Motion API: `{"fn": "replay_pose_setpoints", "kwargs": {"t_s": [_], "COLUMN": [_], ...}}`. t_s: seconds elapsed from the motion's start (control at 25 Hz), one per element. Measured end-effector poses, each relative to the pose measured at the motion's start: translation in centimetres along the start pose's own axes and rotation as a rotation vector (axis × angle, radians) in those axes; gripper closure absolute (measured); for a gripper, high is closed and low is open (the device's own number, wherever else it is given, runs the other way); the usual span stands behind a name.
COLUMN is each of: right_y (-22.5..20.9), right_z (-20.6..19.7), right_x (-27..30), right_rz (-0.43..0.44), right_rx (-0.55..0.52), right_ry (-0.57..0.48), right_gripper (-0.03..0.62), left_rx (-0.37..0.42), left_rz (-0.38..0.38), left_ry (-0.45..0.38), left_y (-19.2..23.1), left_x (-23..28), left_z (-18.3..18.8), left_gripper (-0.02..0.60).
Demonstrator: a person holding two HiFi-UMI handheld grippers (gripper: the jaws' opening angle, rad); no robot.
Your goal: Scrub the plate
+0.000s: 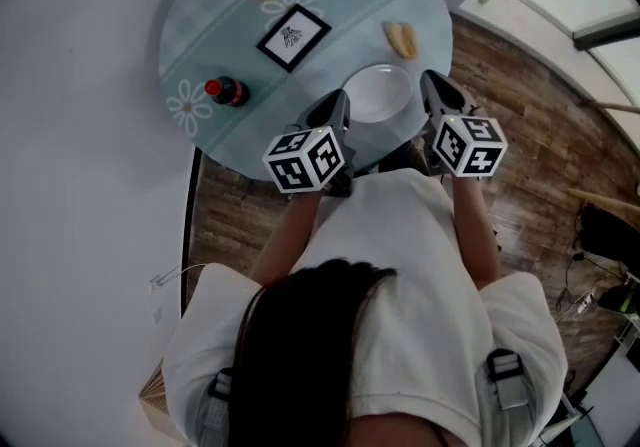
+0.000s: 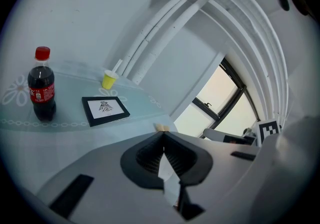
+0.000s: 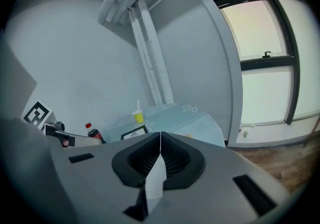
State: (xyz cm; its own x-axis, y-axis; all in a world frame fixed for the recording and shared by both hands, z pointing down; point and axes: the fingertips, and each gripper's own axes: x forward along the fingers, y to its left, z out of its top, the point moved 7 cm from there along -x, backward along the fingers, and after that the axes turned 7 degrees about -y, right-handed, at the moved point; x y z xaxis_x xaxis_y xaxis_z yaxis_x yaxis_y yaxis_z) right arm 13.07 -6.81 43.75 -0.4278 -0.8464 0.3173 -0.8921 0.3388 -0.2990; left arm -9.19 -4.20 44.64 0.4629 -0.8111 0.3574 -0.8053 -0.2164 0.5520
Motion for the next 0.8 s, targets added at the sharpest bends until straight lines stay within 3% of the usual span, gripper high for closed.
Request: {"fn": "replay_pose_setpoints", "kwargs": {"t_s": [0.8], "right_y": [1.4], "right_z": [-1.4], "right_x": [-0.1], "right_rz": [0.007], "right_rx": [-0.044], "right_ry": [0.053], "right_gripper": [0.559], "left_rx": [-0.01], "left_rz": [0.012], "left_ry": [-0.008], "left_y": [0.7], "left_x": [-0.6], "left_z": [0.1], "left_gripper": [0.572]}}
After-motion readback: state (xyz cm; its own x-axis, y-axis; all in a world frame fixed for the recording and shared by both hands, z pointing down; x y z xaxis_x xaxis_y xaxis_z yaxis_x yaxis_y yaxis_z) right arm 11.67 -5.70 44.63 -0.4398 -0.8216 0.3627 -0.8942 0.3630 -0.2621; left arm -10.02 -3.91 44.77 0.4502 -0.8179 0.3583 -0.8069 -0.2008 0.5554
